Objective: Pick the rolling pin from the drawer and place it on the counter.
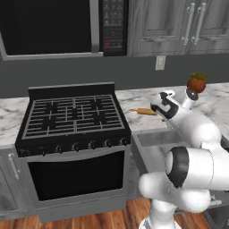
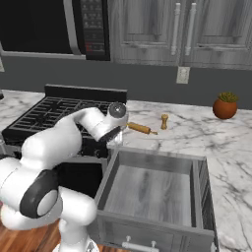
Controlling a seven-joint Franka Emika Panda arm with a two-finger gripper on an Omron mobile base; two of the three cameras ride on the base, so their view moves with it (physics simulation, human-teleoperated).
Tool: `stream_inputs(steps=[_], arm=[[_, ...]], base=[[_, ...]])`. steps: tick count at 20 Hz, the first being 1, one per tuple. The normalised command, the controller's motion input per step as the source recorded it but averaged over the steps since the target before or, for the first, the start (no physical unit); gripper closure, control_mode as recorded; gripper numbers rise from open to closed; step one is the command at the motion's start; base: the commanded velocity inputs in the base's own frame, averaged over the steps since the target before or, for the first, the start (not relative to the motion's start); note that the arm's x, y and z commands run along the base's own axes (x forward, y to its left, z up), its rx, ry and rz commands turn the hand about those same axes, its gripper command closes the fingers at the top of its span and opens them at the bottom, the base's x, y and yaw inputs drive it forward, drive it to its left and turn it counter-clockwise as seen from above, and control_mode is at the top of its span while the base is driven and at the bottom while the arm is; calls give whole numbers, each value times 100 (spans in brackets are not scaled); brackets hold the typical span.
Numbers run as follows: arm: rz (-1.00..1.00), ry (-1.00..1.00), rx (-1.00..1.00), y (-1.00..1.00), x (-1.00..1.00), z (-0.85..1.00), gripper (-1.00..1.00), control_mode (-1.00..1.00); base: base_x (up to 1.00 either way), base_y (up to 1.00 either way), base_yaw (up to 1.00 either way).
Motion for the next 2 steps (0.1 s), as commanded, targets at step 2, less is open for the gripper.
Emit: stream_inputs(steps=[2], arm=[[12, 0, -64, 100, -74, 24, -100, -100]], base=[[0, 0, 0]])
